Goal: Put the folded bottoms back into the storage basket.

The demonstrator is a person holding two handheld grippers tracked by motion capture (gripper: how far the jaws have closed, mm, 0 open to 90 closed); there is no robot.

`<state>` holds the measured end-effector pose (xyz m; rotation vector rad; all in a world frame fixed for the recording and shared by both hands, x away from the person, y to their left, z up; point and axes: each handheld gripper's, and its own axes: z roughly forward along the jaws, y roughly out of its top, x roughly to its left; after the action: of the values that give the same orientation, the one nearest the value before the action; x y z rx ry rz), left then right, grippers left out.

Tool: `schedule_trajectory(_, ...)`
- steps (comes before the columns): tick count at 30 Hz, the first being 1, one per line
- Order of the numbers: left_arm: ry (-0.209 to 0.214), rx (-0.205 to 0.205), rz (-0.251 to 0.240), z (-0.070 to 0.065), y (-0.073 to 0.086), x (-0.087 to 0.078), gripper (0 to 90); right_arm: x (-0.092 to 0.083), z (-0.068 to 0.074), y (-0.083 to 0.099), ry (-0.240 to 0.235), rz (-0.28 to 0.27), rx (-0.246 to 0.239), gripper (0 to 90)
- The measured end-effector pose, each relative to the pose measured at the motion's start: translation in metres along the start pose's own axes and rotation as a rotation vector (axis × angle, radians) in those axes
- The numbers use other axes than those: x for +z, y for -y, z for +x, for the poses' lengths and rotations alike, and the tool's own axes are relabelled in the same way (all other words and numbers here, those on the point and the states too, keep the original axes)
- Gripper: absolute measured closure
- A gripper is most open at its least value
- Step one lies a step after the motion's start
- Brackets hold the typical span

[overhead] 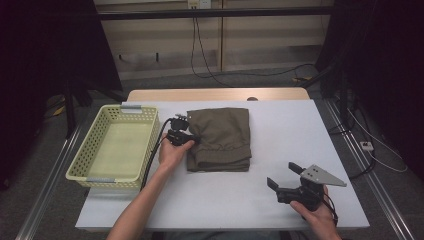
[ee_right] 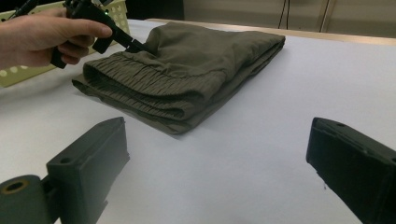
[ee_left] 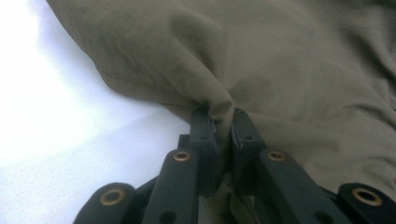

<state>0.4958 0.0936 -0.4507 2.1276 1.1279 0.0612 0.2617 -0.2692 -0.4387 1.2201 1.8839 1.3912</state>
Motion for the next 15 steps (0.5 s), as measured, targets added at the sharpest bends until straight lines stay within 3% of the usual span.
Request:
schedule_trajectory(2,-0.015,0.004,-0.007,-0.001,0.0,0.0,84.5,-0.001,-0.001,0.0,0.005,0.001,-0.005,5.3)
schedule_trajectory(11,0.007,0.01,-0.034,0.003,-0.006,-0.009,86.4,-0.002,-0.002,0.001,0.011,0.002,-0.002,5.4)
schedule_trajectory(15,0.004,0.047,-0.052,-0.002,-0.009,-0.016,86.5,-0.002,-0.002,0.001,0.014,0.002,-0.003,5.4)
